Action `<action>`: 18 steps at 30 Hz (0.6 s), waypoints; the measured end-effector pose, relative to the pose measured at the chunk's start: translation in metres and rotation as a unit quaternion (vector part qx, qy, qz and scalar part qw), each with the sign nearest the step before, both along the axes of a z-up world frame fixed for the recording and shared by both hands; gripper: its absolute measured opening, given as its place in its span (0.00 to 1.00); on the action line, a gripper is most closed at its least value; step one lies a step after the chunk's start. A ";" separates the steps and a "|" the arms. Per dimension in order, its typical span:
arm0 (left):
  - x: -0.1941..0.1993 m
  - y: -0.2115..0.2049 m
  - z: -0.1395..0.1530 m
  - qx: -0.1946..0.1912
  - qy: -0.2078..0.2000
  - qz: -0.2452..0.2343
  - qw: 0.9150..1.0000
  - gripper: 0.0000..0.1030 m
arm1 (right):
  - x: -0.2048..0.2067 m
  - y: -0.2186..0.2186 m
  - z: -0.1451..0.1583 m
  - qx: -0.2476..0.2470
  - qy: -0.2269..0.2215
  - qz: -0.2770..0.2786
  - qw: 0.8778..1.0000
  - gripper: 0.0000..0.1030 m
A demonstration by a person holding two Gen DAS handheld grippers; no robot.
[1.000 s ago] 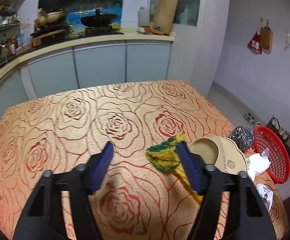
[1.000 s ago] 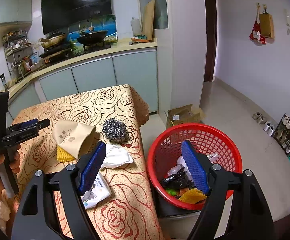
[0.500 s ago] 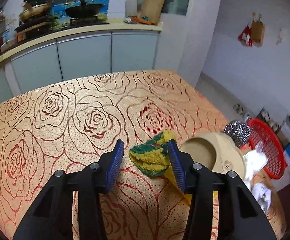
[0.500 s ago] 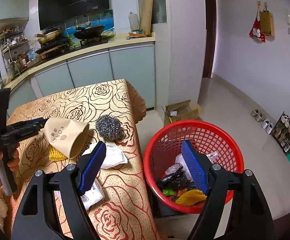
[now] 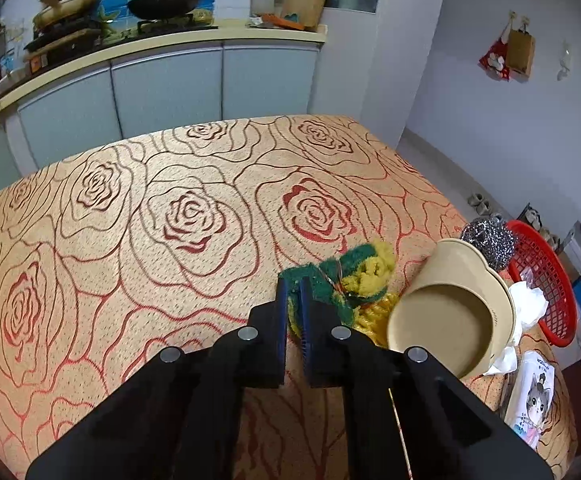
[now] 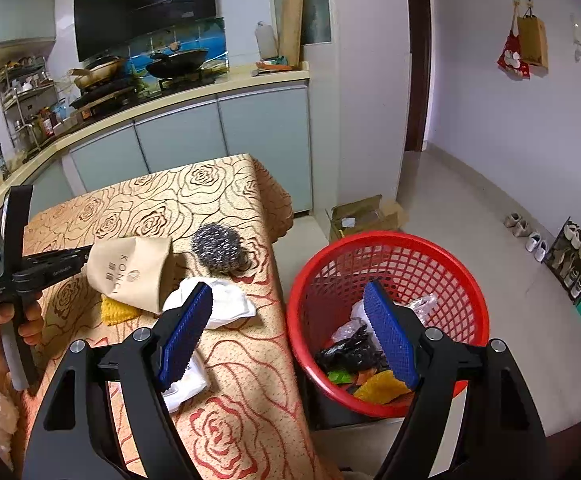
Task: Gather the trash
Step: 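Close the left tool on the green-yellow scrub cloth, then grasp the cat-printed packet with the right tool while the left tool holds the cloth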
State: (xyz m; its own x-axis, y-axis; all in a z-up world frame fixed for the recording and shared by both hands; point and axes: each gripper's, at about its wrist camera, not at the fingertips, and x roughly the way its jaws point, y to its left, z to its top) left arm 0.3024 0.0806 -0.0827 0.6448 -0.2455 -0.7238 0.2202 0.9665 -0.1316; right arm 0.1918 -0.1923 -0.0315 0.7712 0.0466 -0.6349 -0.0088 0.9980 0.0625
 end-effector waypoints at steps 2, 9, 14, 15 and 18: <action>-0.004 0.005 0.002 -0.005 -0.001 0.006 1.000 0.04 | -0.002 0.003 -0.001 0.003 0.001 0.006 1.000 0.73; -0.027 0.026 0.022 0.013 -0.029 0.048 0.998 0.04 | -0.010 0.015 -0.005 0.015 0.009 0.035 0.999 0.73; -0.051 0.033 0.040 0.014 -0.056 0.059 0.997 0.04 | -0.018 0.028 -0.010 0.023 0.014 0.063 0.998 0.73; -0.054 0.033 0.043 0.015 -0.060 0.061 0.996 0.04 | -0.019 0.032 -0.012 0.025 0.016 0.070 0.997 0.73; -0.065 0.034 0.054 0.015 -0.074 0.062 0.995 0.04 | -0.024 0.046 -0.016 0.025 0.020 0.098 0.995 0.82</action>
